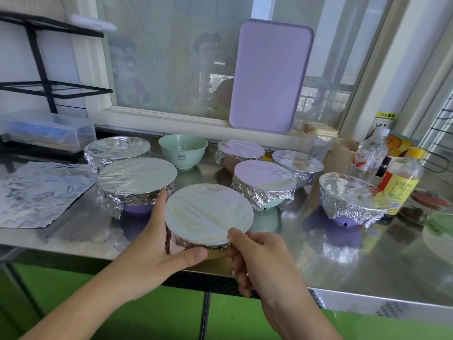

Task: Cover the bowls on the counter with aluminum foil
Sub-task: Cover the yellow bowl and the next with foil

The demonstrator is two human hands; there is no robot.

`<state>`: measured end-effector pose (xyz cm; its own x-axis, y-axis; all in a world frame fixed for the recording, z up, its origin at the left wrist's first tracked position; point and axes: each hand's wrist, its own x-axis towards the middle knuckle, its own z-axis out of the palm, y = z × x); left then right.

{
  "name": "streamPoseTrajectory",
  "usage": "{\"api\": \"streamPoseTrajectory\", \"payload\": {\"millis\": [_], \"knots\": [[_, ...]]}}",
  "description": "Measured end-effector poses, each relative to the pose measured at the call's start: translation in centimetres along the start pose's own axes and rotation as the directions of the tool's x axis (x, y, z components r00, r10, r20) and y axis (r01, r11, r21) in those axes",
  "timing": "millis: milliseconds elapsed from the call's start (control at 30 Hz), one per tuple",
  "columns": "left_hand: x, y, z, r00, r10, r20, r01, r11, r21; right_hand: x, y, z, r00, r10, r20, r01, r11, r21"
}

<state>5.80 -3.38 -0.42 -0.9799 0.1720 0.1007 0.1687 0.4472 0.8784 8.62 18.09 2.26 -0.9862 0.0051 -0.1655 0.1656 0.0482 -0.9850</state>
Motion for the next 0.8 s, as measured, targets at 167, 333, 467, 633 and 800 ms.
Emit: {"api": "streamPoseTrajectory", "payload": {"millis": [167,333,467,633,800], "knots": [[-0.1,0.0,-0.7,0.999,0.042,-0.024,-0.041,0.997,0.064,0.6,0.1,-0.3,1.000,-0.026,-0.003,0.026,0.999,-0.048],[1.4,-0.2,-2.1,0.996,0.061,-0.057,-0.058,0.997,0.045,1.5,-0.2,-0.8,0.997,-0.072,0.001,0.072,0.994,-0.080],[1.6,-0.6,-1.5,0.994,0.095,-0.050,-0.096,0.995,-0.011,2.1,-0.5,-0.8,0.997,-0.075,-0.006,0.074,0.994,-0.076],[1.3,-1.1,-0.7,0.991,0.096,-0.098,-0.099,0.995,-0.025,2.7,-0.5,-0.9,0.999,-0.035,0.006,0.036,0.997,-0.071],[1.1,-1.5,-0.7,0.988,0.111,-0.109,-0.115,0.993,-0.024,2.9,-0.9,-1.6,1.000,-0.008,0.005,0.009,0.994,-0.113]]}}
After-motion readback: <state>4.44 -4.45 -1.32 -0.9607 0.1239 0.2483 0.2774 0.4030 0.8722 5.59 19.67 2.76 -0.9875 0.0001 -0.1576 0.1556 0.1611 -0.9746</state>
